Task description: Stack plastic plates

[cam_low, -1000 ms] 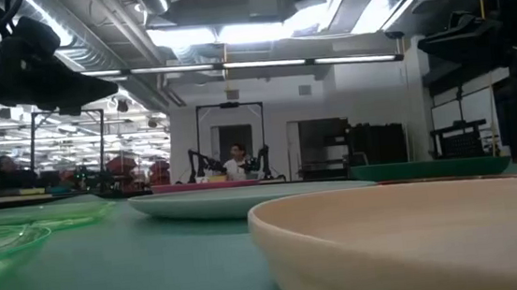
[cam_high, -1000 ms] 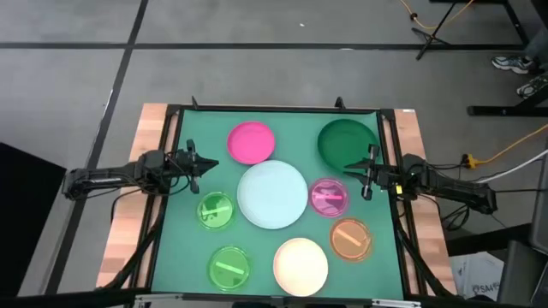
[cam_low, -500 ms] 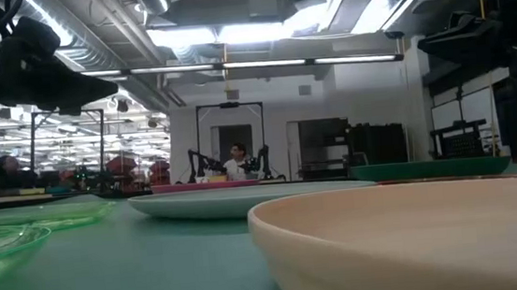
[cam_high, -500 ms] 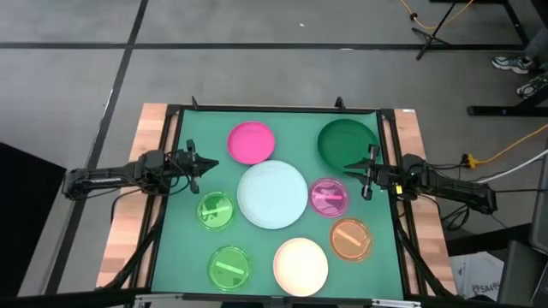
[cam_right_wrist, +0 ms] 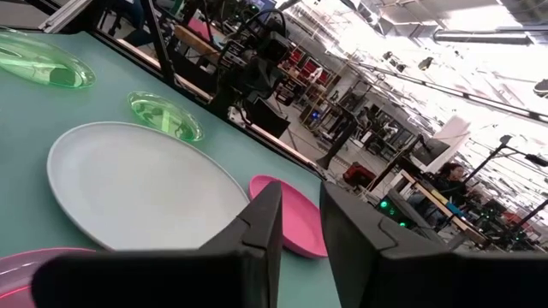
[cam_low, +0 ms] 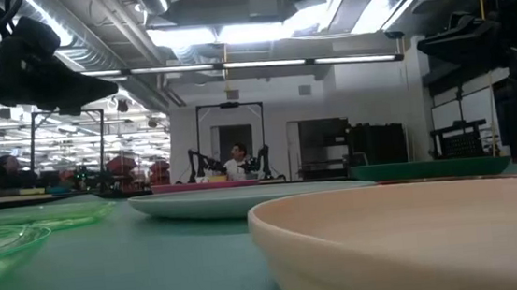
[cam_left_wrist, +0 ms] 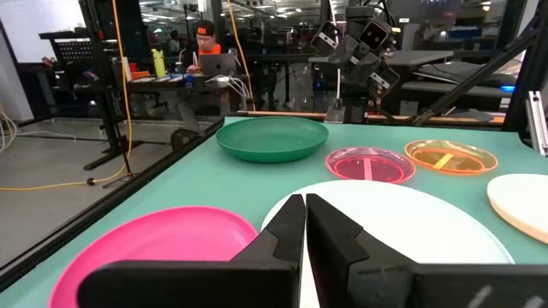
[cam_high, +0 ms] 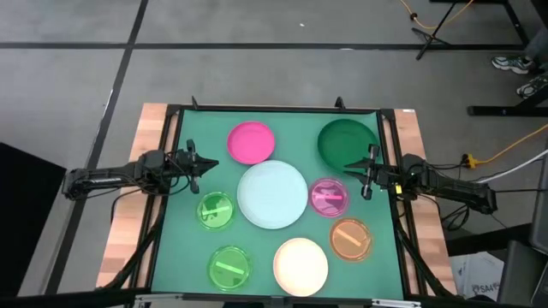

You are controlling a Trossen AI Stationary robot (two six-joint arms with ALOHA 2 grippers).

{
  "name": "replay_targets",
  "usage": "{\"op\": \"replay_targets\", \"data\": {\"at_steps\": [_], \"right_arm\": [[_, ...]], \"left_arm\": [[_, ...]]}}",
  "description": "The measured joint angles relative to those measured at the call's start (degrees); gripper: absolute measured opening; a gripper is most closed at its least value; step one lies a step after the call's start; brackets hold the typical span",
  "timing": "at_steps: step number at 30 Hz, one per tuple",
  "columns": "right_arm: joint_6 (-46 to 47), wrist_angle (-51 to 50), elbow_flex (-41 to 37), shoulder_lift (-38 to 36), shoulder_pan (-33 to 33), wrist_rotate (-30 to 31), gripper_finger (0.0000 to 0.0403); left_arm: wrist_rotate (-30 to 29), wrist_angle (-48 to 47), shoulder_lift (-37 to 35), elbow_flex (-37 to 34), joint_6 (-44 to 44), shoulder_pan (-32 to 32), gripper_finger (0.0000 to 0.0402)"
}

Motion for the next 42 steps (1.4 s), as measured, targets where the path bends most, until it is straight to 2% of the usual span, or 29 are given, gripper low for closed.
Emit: {"op": "replay_targets", "data": {"at_steps": [21,33,42], "right_arm": [[0.0,0.26,0.0,0.0,0.0,0.2,0.0076],[0.0,0.39,0.0,0.02,0.0,0.2,0.0076],[-0.02,0.39,0.0,0.02,0.0,0.2,0.0076]], "left_arm": [[-0.03,0.37,0.02,0.01,0.0,0.0,0.0007],[-4.65,1.2,0.0,0.02,-0.02,0.0,0.0007],[-4.75,1.21,0.0,0.01,-0.03,0.0,0.0007]]}}
